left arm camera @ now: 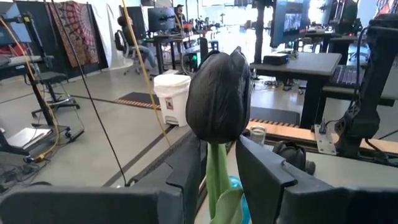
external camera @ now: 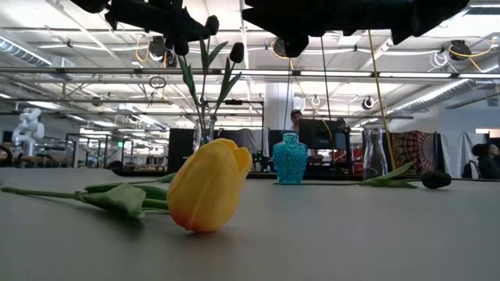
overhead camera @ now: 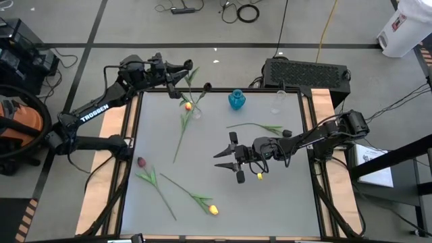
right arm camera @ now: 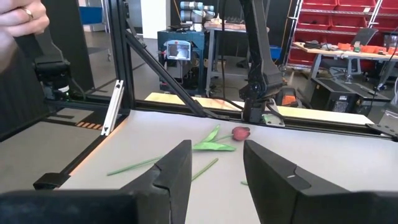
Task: Sort flowers into vase by color
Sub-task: Put the black flower into the left transparent flower vase
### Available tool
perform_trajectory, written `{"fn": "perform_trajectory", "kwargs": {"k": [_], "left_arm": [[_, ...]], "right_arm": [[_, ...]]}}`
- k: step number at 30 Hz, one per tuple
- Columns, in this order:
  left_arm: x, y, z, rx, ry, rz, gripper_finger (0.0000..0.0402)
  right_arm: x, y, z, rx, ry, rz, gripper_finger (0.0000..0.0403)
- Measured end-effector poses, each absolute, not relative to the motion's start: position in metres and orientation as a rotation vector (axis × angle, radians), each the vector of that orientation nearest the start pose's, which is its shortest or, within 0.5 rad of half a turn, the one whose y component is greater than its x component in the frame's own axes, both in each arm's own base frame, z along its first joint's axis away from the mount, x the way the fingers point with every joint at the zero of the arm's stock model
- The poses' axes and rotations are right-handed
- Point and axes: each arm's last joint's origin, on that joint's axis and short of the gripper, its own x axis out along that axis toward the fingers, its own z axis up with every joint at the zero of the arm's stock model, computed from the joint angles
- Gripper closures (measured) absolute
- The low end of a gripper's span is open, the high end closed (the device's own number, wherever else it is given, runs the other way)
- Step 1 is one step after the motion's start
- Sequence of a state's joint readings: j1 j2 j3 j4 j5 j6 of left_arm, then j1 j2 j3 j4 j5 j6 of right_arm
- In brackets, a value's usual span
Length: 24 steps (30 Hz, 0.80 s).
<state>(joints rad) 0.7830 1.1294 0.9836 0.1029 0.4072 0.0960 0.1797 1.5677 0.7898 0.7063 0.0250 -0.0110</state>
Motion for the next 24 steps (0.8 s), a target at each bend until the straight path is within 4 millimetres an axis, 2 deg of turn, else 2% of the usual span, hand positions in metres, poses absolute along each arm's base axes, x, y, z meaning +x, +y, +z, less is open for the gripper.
{"fn": "perform_trajectory", "kwargs": {"k": [19, 24], "left_arm": [[0.1866, 0.1703, 0.3559, 0.083, 0.118, 0.387, 0.0291], [0.1865, 0.1701, 0.3545, 0.068, 0.129, 0.386, 0.0257]], "right_arm": [[0.3271, 0.0586, 0.2314, -0.018, 0.07, 0.155, 0.0266], [0.3271, 0.0586, 0.2314, -0.018, 0.07, 0.155, 0.0266]]}}
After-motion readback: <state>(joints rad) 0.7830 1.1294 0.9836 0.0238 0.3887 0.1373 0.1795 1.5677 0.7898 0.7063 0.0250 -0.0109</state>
